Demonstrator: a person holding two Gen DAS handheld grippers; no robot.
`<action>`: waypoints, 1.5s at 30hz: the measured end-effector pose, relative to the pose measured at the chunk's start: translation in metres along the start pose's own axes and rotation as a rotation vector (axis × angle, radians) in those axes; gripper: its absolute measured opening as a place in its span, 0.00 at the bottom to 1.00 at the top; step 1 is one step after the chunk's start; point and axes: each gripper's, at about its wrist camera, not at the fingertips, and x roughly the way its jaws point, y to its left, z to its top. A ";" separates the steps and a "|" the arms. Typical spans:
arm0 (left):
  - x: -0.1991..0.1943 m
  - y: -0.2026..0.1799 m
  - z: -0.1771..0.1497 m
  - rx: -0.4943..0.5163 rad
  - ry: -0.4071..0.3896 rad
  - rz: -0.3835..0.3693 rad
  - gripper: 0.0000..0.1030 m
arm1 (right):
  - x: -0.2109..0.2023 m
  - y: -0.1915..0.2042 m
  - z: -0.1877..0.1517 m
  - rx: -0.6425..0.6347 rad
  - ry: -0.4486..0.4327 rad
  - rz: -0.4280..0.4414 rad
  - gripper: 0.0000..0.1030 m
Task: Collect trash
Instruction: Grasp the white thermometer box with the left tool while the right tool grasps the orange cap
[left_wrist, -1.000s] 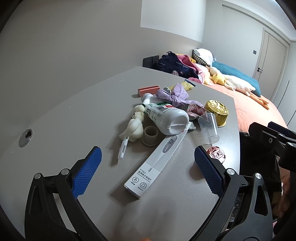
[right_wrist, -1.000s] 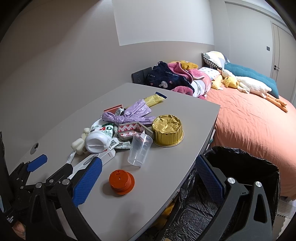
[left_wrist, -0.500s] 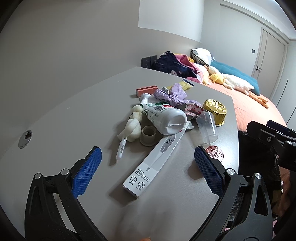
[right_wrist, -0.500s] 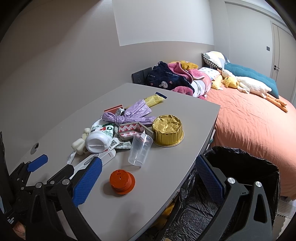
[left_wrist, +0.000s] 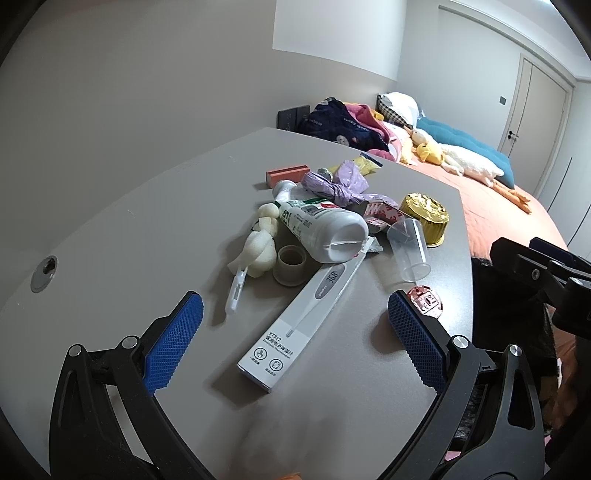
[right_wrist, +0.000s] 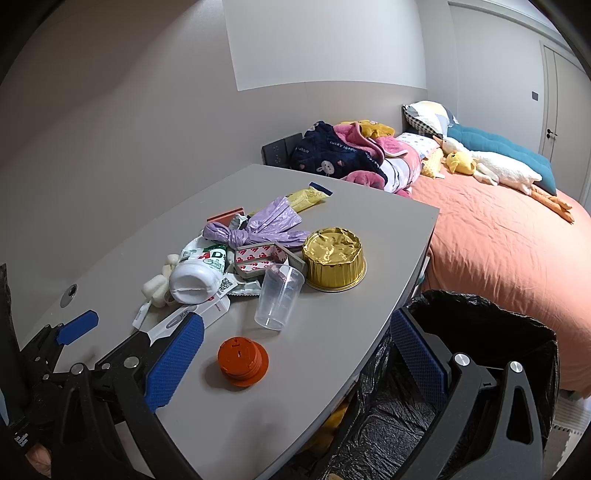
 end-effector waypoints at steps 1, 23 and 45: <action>0.000 0.001 0.000 -0.002 0.000 -0.004 0.94 | 0.000 0.000 0.000 0.000 0.000 0.000 0.98; 0.022 -0.011 -0.003 0.078 0.039 0.015 0.90 | 0.024 -0.003 -0.014 0.019 0.074 0.063 0.98; 0.063 -0.006 -0.004 0.143 0.141 0.003 0.41 | 0.067 0.016 -0.028 0.008 0.150 0.158 0.69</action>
